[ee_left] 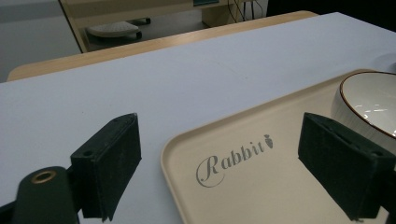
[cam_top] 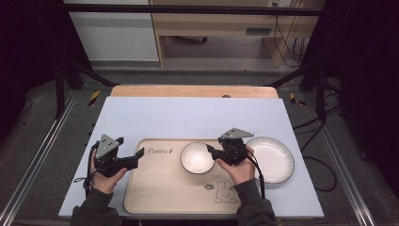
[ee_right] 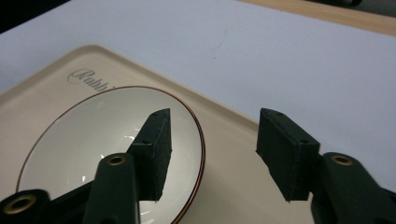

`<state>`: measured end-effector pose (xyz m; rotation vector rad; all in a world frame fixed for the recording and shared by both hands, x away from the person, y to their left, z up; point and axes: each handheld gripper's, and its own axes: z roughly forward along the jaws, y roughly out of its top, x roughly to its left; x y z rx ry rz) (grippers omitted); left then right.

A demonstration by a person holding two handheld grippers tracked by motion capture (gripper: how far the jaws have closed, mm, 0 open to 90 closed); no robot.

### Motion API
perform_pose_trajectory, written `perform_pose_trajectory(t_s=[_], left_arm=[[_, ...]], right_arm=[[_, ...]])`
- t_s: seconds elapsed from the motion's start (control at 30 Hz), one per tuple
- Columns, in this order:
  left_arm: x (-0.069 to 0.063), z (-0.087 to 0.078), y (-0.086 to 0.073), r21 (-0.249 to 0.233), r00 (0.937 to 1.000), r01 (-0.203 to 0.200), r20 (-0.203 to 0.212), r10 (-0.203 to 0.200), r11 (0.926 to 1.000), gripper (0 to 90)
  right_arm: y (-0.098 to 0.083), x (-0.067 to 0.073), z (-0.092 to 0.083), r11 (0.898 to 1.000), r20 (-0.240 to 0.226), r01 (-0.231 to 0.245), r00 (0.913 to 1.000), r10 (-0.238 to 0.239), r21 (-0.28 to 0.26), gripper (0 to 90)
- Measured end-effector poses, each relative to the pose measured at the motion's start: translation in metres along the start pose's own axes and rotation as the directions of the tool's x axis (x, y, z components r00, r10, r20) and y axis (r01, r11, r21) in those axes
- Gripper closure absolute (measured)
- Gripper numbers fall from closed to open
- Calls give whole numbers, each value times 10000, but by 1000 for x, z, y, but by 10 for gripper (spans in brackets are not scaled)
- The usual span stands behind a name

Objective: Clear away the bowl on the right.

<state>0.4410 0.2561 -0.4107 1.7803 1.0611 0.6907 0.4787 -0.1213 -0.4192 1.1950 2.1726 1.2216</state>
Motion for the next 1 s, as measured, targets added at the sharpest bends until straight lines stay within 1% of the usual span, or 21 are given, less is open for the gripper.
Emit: perform_pose_trajectory(t_s=[0.03, 0.07, 0.1, 0.13, 0.17, 0.2, 0.23, 0.37, 0.43, 0.47, 0.53, 0.57, 0.73, 0.9, 1.0], left_arm=[[0, 0, 0, 0, 10000, 0, 0, 0, 10000, 129], [0, 0, 0, 4, 10000, 9, -9, -9, 10000, 129], [0, 0, 0, 4, 10000, 9, -9, -9, 10000, 128], [0, 0, 0, 5, 10000, 17, -8, -17, 10000, 128], [1, 0, 0, 6, 10000, 19, -5, -19, 10000, 128], [1, 0, 0, 10, 10000, 21, -10, -21, 10000, 128], [1, 0, 0, 10, 10000, 21, -10, -21, 10000, 128], [1, -1, 0, 19, 10000, 29, -20, -29, 10000, 128], [2, -1, 0, 11, 10000, 49, -33, -49, 10000, 128], [3, -1, 0, 26, 10000, 73, -60, -73, 10000, 128], [3, -1, 0, 24, 9999, 90, -64, -90, 10000, 128], [4, -1, -1, 33, 9999, 97, -79, -97, 9999, 127], [5, 0, -1, 78, 9998, 103, -147, -102, 9999, 125], [8, 1, -3, 153, 9996, 171, -213, -168, 9997, 122], [9, 2, -4, 199, 9995, 205, -254, -200, 9996, 120]], right_arm=[[0, 0, 0, 10000, 0, 0, 10000, 0, 0, 442], [1, -1, -5, 9998, 13, 8, 10000, -7, -219, 417], [1, -1, -5, 9998, 13, 8, 10000, -7, -219, 417], [2, -3, -11, 9987, -8, -46, 10000, 46, -506, 373], [2, -3, -11, 9987, -8, -46, 10000, 46, -506, 373], [2, -4, -16, 9970, -64, -129, 9999, 124, -759, 350], [2, -4, -16, 9970, -64, -129, 9999, 124, -759, 350], [2, -7, -26, 9921, -56, -41, 10000, 35, -1256, 310], [2, -9, -29, 9907, -26, -9, 10000, 5, -1363, 293], [0, -10, -33, 9886, 19, 6, 10000, -3, -1507, 277], [0, -11, -35, 9875, 40, 21, 10000, -15, -1578, 267], [-2, -14, -38, 9850, 116, 10, 9999, 10, -1727, 252], [-5, -17, -43, 9834, 257, 54, 9997, -7, -1814, 222], [-11, -24, -49, 9801, 446, 146, 9990, -59, -1979, 189], [-14, -27, -52, 9813, 462, 85, 9989, 4, -1921, 180]])
